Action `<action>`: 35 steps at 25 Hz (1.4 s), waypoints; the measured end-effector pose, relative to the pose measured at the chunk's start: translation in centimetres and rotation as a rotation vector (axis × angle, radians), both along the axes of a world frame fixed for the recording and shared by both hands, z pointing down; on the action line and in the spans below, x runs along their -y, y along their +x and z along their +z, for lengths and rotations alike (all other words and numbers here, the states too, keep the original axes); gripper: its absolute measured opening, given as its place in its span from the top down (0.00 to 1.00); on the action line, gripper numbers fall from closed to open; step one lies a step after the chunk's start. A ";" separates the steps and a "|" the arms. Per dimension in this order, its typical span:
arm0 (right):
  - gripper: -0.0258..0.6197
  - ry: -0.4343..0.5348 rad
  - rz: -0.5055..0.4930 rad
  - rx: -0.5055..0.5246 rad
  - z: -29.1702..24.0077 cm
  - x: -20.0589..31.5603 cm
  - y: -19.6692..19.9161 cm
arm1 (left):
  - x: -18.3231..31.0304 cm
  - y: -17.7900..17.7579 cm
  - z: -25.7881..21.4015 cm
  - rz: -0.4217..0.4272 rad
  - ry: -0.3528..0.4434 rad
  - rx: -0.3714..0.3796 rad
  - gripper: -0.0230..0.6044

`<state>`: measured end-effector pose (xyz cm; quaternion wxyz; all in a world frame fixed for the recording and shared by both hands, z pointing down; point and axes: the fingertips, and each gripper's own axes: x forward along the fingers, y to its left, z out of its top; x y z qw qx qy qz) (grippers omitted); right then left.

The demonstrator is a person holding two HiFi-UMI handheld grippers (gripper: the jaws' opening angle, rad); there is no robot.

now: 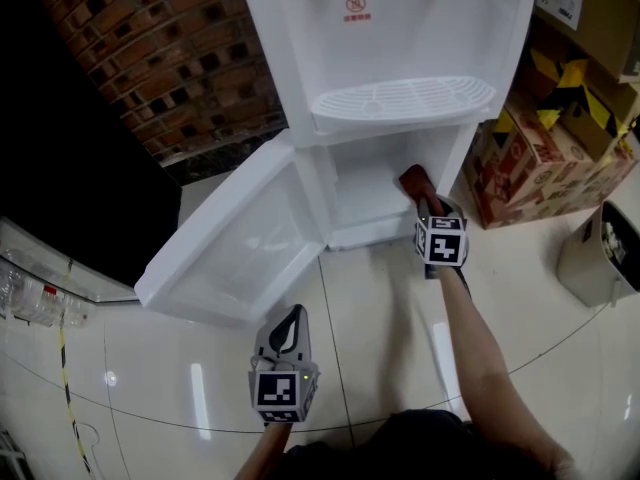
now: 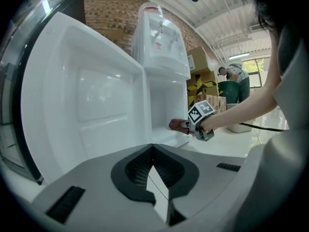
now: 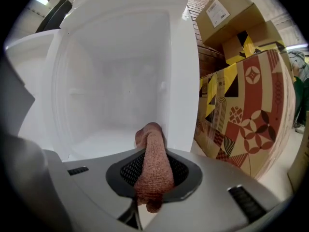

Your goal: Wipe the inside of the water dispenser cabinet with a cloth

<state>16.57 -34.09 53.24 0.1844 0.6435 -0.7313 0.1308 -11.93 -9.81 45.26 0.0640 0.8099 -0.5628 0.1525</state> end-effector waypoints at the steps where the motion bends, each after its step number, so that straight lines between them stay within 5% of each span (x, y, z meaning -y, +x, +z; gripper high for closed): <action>1: 0.85 -0.005 -0.001 -0.002 0.3 0.0 0.1 | 0.0 0.0 0.1 0.000 0.003 0.001 0.99; 8: 0.85 0.020 -0.051 -0.015 -0.5 -0.4 -1.1 | -0.1 0.4 0.4 0.012 -0.007 0.013 0.99; 16: 0.85 0.204 -0.255 0.095 -7.2 -6.0 -9.1 | -0.2 0.6 0.2 0.015 -0.003 0.000 0.99; 26: 0.85 0.438 -0.793 0.260 -22.3 -18.8 -24.8 | -0.8 -0.2 0.2 -0.025 -0.009 -0.033 0.99; 30: 0.85 0.394 -1.002 0.233 -23.1 -23.6 -30.8 | -1.3 -0.7 -0.4 -0.025 -0.004 -0.028 0.99; 35: 0.85 0.421 -1.112 0.169 -22.0 -24.0 -36.1 | -2.1 -2.4 -0.3 -0.069 -0.014 -0.019 0.99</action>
